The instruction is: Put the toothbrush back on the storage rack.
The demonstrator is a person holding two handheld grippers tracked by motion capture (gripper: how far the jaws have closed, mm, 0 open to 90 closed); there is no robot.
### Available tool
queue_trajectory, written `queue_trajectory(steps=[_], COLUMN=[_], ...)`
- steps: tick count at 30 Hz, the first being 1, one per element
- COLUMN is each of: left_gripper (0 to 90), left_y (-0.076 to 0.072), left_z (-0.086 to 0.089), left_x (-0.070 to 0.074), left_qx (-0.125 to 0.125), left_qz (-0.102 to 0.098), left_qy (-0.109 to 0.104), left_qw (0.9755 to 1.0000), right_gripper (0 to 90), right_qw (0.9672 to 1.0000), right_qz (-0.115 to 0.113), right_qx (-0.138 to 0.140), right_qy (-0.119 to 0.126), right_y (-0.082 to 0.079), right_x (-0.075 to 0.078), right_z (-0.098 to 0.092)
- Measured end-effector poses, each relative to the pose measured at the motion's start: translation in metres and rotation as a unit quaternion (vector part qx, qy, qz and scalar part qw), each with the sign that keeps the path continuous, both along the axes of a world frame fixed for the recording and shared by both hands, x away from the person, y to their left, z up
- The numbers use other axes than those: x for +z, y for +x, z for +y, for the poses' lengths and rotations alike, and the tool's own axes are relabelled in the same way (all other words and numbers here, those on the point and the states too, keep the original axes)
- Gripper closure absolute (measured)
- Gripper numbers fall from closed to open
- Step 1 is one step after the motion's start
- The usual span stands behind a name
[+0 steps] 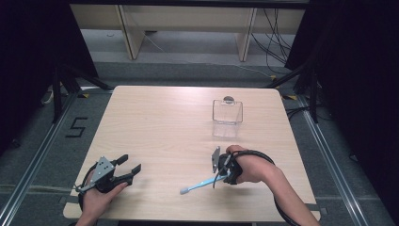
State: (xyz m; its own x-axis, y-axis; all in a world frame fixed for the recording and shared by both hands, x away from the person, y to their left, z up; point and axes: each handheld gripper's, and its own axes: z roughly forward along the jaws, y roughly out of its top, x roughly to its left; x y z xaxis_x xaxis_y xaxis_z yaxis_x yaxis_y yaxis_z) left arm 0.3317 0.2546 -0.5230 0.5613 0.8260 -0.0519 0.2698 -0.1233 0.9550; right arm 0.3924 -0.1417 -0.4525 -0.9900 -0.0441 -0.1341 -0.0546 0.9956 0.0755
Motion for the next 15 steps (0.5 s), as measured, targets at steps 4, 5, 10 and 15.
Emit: queue_trajectory(steps=[4, 5, 10, 15], left_gripper=[31.4, 31.4, 31.3, 31.4], left_y=[0.001, 0.001, 0.001, 0.000], left_z=[0.000, 0.000, 0.000, 0.000], left_x=[-0.001, 0.000, -0.001, 0.000], left_qx=[-0.002, -0.002, -0.002, 0.000], left_qz=[-0.003, -0.002, -0.003, 0.000], left_qy=[-0.003, -0.003, -0.005, 0.000], left_qw=[1.0000, 1.0000, 1.0000, 1.0000], right_gripper=[50.7, 50.9, 52.2, 54.9], right_qw=[0.9995, 0.9994, 0.9994, 0.9991], right_qz=[0.010, 0.013, 0.017, 0.028], right_qx=[0.031, 0.030, 0.030, 0.032], right_qy=[-0.007, -0.008, -0.006, -0.011], right_y=[0.005, 0.006, 0.009, 0.009], right_x=[-0.004, -0.005, -0.009, -0.012], right_z=[0.009, 0.011, 0.017, 0.022])
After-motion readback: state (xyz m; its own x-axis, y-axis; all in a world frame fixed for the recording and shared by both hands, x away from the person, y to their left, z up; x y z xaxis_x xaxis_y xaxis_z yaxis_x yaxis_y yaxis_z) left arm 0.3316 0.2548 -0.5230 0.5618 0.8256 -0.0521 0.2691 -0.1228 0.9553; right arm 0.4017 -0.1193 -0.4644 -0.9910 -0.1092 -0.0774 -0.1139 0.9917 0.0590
